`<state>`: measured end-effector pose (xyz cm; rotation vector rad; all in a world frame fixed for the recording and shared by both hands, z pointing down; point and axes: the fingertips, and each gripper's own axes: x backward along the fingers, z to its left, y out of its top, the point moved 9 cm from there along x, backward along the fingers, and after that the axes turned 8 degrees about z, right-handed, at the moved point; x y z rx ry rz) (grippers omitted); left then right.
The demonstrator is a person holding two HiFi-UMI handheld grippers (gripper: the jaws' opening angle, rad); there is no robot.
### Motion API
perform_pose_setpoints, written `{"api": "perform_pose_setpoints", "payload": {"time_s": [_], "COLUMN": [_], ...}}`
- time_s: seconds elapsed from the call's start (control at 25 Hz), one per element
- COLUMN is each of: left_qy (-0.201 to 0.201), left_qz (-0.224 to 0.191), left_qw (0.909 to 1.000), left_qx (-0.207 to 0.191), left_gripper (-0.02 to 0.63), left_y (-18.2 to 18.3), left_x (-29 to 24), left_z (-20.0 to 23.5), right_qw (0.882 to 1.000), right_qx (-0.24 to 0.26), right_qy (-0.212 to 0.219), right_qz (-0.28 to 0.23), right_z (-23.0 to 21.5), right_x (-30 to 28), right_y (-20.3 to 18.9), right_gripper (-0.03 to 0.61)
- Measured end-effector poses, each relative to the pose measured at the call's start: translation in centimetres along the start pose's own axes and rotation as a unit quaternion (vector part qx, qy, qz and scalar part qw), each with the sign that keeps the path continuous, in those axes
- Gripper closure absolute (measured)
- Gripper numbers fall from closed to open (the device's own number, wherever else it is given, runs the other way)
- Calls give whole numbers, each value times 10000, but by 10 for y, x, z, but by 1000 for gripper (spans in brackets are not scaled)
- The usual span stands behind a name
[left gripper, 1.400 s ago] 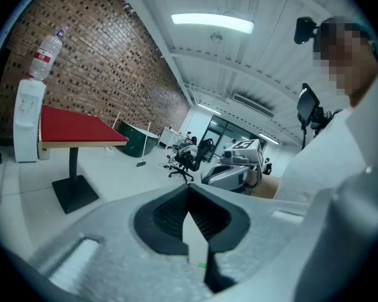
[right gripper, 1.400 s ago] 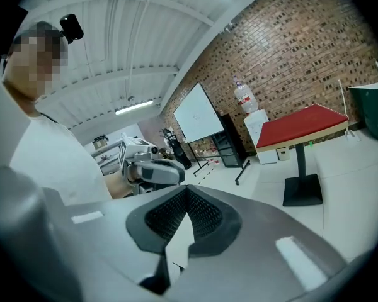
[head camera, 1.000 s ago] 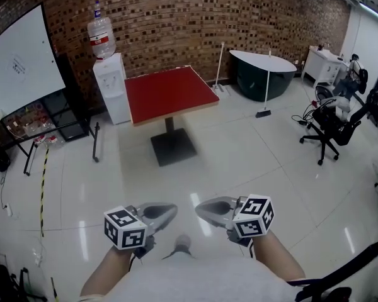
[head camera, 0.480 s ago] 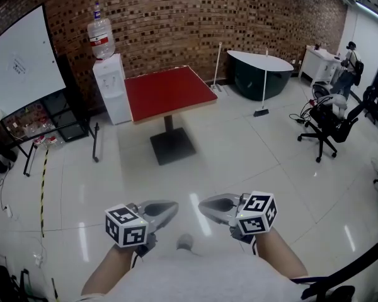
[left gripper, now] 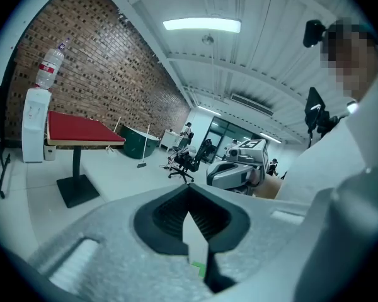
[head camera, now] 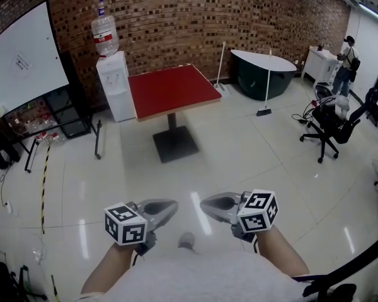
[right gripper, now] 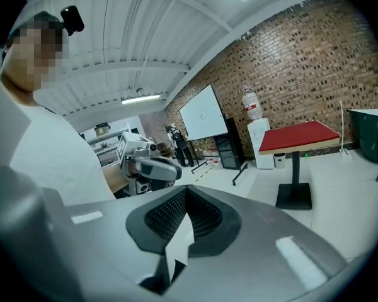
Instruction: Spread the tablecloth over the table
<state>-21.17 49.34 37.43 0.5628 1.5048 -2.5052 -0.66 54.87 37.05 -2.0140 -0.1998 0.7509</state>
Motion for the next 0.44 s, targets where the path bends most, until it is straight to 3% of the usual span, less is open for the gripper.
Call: {"api": "perform_pose_setpoints", "payload": {"time_s": [0.44], "left_qy": [-79], "left_qz": [35], "left_qw": [9999], "left_qx": [130], "left_gripper": [612], "left_y": [-11], "left_x": [5], "left_z": [10], "right_qw": [9999], "right_qx": [-63], "right_qy": [10], "right_qz": [94], "right_z": [2], "right_x": [-15], "right_y": [-5], "right_gripper": [580]}}
